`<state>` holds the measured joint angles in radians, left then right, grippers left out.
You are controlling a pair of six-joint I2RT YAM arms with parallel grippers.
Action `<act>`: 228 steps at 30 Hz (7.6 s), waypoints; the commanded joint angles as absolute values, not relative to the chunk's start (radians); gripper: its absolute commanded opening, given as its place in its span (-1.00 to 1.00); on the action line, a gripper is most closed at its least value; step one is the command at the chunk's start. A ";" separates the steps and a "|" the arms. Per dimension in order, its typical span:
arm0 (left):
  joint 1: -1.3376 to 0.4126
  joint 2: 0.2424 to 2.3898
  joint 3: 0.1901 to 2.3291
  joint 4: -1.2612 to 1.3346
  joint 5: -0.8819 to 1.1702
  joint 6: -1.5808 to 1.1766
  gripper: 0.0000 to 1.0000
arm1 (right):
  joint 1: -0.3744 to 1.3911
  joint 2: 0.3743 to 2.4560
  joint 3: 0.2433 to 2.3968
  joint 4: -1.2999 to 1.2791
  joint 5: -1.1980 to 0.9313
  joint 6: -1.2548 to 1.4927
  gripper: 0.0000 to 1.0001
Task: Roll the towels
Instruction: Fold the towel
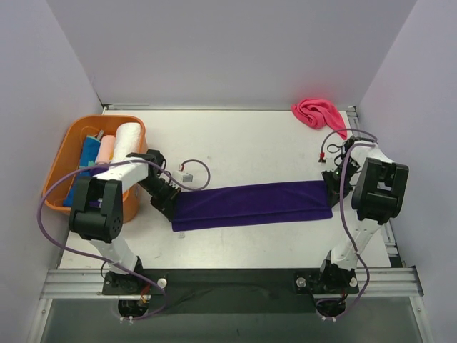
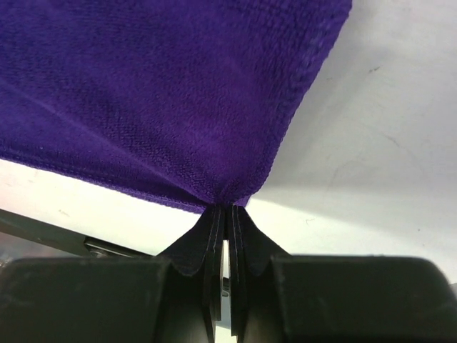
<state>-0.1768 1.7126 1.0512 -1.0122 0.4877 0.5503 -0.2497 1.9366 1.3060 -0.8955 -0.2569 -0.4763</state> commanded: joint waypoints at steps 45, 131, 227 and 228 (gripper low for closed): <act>-0.301 1.810 1.132 -1.036 0.411 0.569 -1.00 | -0.298 1.983 1.341 -0.925 -0.169 -0.528 -1.00; -0.264 1.887 1.312 -0.718 0.505 0.227 -0.14 | -0.222 2.221 1.878 -0.946 -0.164 -0.361 -0.24; -0.261 1.763 1.339 -0.749 0.520 0.089 0.49 | 0.307 2.019 1.641 -0.937 -0.499 -0.123 -1.00; -0.258 1.758 1.338 -0.747 0.520 0.087 0.49 | 0.314 2.022 1.643 -0.934 -0.502 -0.118 -1.00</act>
<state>-0.2665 1.7687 1.3117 -0.7403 0.4839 0.1165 0.2901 2.0155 1.5990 -0.9089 -0.4641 -0.1684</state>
